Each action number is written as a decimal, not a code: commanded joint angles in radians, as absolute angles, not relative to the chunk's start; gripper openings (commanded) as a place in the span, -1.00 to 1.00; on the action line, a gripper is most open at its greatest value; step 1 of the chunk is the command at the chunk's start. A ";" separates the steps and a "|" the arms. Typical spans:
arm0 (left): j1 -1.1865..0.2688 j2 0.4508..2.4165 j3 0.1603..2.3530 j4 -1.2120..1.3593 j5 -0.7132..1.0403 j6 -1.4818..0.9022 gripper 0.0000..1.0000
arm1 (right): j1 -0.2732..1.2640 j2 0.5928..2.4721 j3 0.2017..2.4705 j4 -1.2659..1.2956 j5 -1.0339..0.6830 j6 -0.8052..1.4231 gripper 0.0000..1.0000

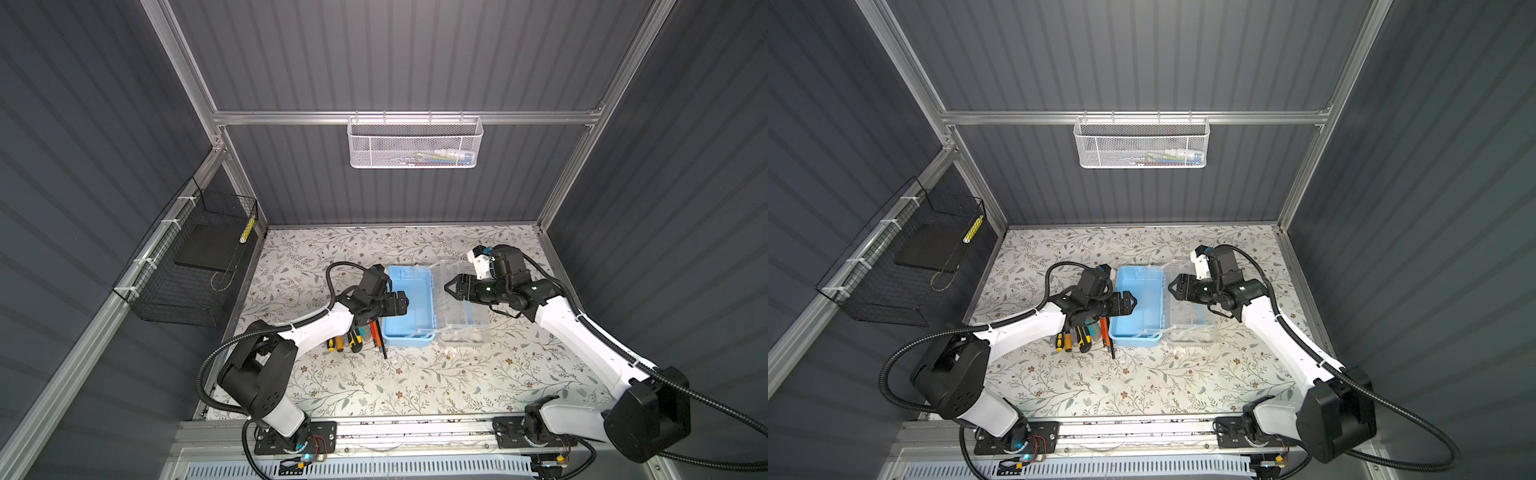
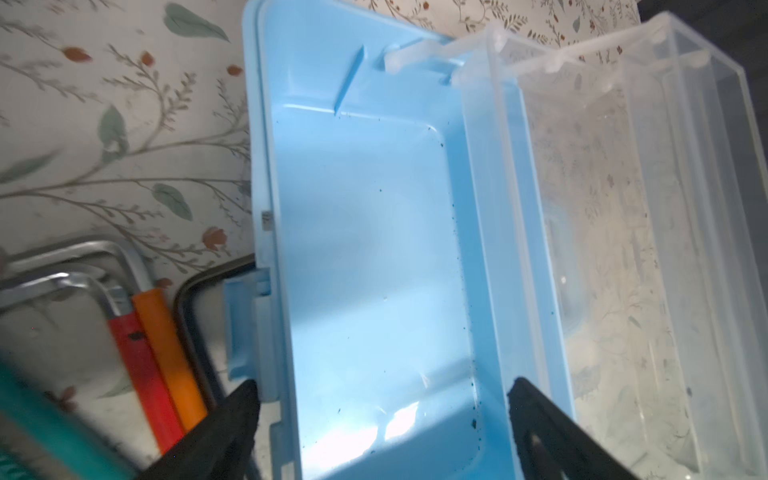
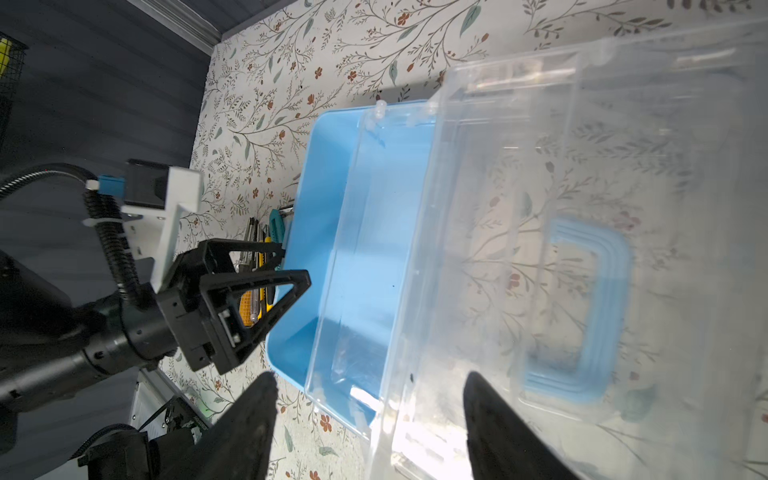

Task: Pack the tool kit

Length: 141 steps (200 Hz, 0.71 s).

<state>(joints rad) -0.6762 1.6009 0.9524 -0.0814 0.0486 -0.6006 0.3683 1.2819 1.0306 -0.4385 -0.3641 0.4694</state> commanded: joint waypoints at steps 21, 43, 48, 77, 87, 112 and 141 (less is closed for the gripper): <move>-0.724 1.643 0.955 -0.018 0.076 -0.643 0.88 | 0.375 1.279 1.028 -0.429 -0.374 0.478 0.42; -0.725 1.630 0.945 -0.044 0.040 -0.637 0.88 | 0.375 1.277 1.030 -0.434 -0.368 0.477 0.43; -0.726 1.623 0.941 -0.054 0.022 -0.634 0.89 | 0.375 1.276 1.031 -0.434 -0.367 0.476 0.42; -0.712 1.577 0.940 -0.121 -0.044 -0.602 0.92 | 0.378 1.284 1.053 -0.444 -0.371 0.467 0.42; -0.706 1.563 0.941 -0.142 -0.065 -0.596 0.92 | 0.381 1.290 1.063 -0.446 -0.369 0.463 0.42; -0.686 1.536 0.934 -0.176 -0.097 -0.591 0.92 | 0.388 1.304 1.088 -0.450 -0.366 0.456 0.39; -0.650 1.513 0.915 -0.217 -0.164 -0.587 0.84 | 0.394 1.308 1.093 -0.436 -0.378 0.455 0.34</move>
